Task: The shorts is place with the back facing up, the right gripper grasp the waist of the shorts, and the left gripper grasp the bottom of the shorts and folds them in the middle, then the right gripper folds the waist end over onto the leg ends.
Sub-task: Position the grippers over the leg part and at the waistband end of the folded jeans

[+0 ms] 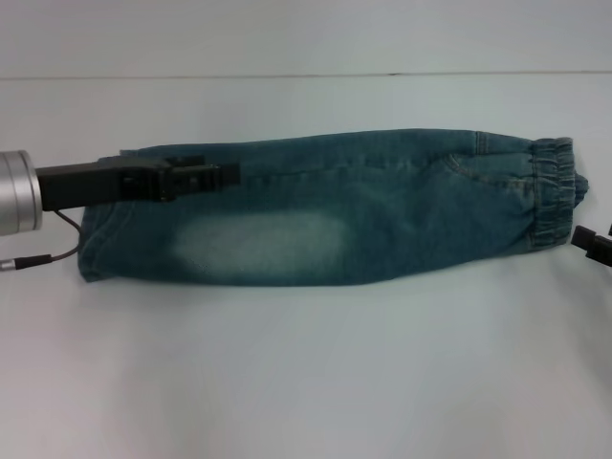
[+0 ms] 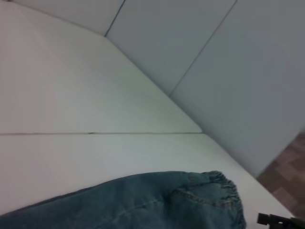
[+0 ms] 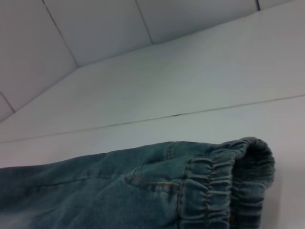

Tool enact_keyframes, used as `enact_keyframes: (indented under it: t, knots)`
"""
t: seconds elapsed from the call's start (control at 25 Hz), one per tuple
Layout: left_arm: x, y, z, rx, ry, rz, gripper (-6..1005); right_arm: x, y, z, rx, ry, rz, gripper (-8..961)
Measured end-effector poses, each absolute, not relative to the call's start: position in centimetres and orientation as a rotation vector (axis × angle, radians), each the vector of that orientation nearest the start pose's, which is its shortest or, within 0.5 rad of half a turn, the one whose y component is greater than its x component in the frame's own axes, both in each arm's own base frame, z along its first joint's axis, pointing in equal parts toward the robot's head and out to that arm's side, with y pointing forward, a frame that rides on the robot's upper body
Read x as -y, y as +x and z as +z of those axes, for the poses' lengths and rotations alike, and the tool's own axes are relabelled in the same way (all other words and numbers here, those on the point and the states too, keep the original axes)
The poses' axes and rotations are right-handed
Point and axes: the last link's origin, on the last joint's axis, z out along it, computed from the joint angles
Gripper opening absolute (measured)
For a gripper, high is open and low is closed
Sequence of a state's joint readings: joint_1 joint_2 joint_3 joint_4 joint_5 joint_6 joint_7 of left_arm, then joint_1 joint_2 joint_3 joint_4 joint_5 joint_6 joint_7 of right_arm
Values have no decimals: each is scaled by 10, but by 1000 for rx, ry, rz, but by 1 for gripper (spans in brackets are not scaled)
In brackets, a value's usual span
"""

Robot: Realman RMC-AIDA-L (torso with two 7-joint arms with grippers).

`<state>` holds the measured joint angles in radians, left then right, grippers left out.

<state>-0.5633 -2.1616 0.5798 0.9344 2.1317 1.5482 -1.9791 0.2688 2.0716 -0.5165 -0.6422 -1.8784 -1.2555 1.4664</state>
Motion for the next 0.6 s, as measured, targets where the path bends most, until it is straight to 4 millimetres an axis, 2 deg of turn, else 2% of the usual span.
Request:
enact_keyframes:
  t: [0.24,0.6]
  knots:
    - [-352,-233,21,1202,-2540,-744,765,-299,376,39,-1111,-2069,595,820]
    - [-353,-231,23,1215,-2539,-748,765,-320,368,25,-1128,-2099,545,810]
